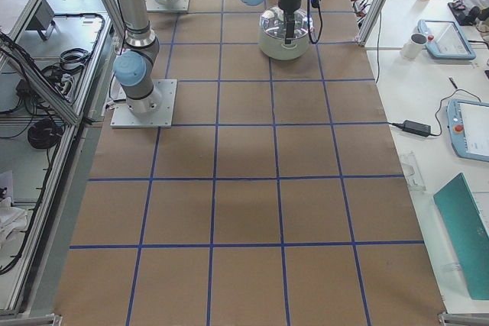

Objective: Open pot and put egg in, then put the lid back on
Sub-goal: 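Lower the right gripper to the lid knob while the left nears the bowl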

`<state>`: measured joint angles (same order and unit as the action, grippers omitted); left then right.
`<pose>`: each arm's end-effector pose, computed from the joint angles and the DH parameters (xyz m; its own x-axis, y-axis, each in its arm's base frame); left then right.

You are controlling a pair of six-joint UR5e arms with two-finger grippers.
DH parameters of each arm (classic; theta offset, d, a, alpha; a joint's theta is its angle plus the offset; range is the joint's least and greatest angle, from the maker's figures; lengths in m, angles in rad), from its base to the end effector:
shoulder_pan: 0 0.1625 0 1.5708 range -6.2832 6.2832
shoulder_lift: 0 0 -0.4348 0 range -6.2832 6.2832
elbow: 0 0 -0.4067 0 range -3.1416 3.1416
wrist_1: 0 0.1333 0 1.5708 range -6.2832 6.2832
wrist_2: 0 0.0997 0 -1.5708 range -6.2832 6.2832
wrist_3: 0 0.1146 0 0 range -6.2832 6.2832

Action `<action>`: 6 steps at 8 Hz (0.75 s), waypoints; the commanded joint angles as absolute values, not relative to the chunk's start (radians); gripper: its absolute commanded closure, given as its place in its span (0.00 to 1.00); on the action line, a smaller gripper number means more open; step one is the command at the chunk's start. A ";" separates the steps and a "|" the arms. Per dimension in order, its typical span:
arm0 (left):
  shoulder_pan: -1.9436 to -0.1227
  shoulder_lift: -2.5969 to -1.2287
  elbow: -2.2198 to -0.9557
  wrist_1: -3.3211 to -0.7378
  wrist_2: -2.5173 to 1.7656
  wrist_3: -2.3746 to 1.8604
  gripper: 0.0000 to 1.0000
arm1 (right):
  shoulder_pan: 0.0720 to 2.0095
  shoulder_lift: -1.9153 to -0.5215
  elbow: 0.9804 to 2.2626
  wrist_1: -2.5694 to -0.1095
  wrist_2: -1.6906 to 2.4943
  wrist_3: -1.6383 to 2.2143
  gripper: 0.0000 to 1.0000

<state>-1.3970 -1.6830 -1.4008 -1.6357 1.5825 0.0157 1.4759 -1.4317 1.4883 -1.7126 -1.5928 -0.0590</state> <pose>-0.0342 -0.5681 0.5028 -0.9875 -0.1573 -0.0116 -0.1574 0.9875 0.0073 0.0757 -0.5852 0.4644 -0.9989 0.0379 0.0269 0.0356 0.9959 -0.0837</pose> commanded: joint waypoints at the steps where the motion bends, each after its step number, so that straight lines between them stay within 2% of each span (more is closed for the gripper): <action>1: -1.325 -1.799 -1.457 -1.520 1.598 0.069 0.00 | 1.616 -1.350 1.421 -1.788 -1.526 0.140 0.00; 3: -1.315 -1.888 -1.521 -1.297 1.598 0.235 0.00 | 1.757 -1.249 1.364 -1.874 -1.526 0.312 0.00; 6: -1.304 -1.998 -1.577 -1.137 1.626 0.241 0.00 | 1.818 -1.175 1.362 -1.971 -1.525 0.402 0.00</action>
